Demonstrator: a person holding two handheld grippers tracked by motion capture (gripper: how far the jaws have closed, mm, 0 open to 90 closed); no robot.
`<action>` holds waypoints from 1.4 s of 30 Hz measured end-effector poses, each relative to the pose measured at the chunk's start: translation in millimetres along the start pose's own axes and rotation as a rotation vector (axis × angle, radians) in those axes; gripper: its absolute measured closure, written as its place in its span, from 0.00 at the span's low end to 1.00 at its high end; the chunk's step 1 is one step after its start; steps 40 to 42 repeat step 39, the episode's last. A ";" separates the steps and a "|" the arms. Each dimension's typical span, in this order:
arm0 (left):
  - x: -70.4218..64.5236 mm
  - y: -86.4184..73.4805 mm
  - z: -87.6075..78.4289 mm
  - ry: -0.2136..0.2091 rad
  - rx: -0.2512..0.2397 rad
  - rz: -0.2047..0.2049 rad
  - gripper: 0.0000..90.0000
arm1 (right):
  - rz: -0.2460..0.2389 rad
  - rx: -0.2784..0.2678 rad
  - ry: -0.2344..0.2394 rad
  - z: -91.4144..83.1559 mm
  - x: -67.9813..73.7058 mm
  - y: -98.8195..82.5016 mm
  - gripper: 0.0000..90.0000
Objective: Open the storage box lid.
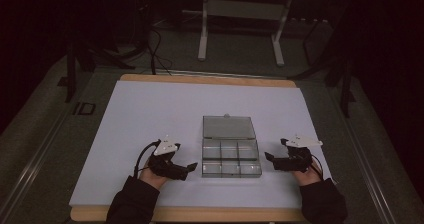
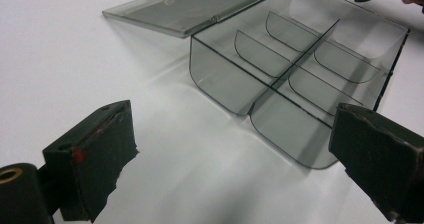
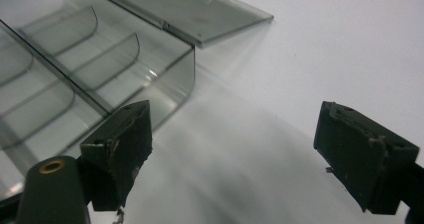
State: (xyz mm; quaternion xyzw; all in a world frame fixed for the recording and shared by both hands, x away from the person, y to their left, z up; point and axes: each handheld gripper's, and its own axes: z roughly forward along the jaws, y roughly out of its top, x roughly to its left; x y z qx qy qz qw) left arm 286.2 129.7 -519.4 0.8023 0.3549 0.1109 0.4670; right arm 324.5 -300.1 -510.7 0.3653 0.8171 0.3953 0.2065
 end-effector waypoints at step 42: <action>2.7 -26.3 -4.6 0.116 0.027 -0.002 0.06 | -0.013 -0.024 -0.148 -14.5 8.7 -40.6 0.16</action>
